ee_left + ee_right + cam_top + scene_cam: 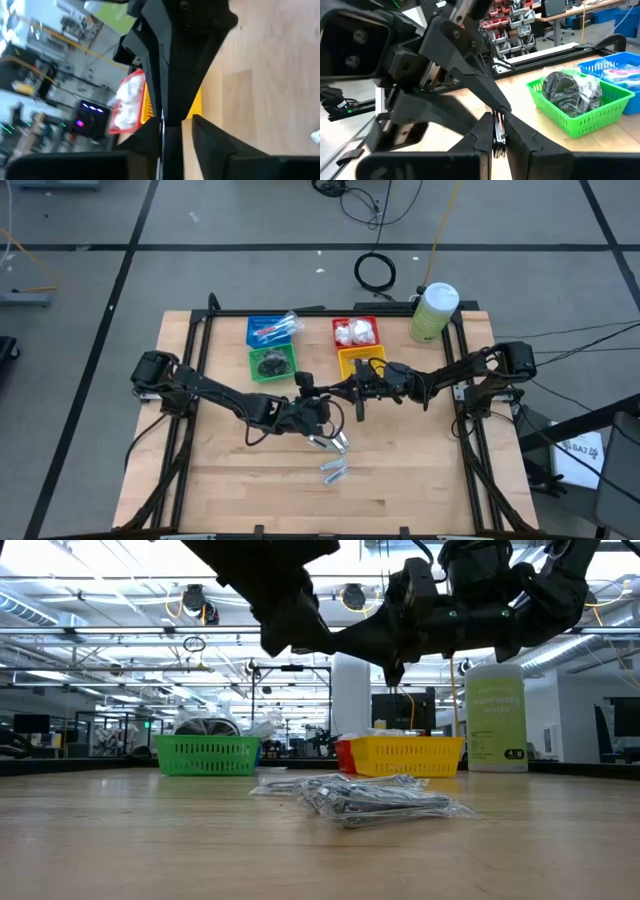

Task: Pick & Place Travel size toiletries
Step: Put the nail cutter into the yellow bin

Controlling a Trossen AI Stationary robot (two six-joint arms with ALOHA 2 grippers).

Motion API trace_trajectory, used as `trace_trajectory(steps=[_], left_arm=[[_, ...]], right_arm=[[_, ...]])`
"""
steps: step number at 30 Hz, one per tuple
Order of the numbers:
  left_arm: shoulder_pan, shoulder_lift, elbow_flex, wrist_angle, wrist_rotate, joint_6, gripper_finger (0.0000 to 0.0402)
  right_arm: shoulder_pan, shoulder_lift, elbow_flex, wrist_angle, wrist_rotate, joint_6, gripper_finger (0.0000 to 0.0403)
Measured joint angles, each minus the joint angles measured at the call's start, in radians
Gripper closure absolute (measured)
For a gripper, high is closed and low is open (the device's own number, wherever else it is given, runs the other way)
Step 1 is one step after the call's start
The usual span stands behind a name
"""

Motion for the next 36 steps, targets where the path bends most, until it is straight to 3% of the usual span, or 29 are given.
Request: trace_trajectory(steps=[5,12,17,21,26,29,36], left_arm=[[-0.015,0.001,0.060,-0.060,0.053,-0.165,0.0242],[-0.021,0.002,0.277,-0.373,0.340,-0.334,0.0154],[-0.056,-0.057,0.324,-0.532,0.347,-0.415,0.0135],[-0.103,-0.166,0.237,-0.546,0.241,-0.464,0.0146],[-0.140,-0.355,0.031,-0.450,0.127,-0.555,0.0167],[-0.142,-0.463,-0.111,-0.366,0.100,-0.603,0.0177],[-0.095,-0.617,-0.365,-0.187,0.092,-0.682,0.0179]], right_arm=[[0.000,-0.001,0.002,-0.007,0.006,-0.017,0.0384],[-0.014,-0.001,0.003,-0.048,0.034,-0.029,0.0384],[-0.018,-0.055,0.003,-0.215,0.082,-0.064,0.0384],[-0.017,-0.157,0.003,-0.411,0.174,-0.104,0.0384],[-0.006,-0.272,-0.014,-0.609,0.352,-0.120,0.0384],[-0.009,-0.306,-0.064,-0.619,0.448,-0.099,0.0384],[-0.086,-0.319,-0.155,-0.618,0.470,-0.032,0.0383]])
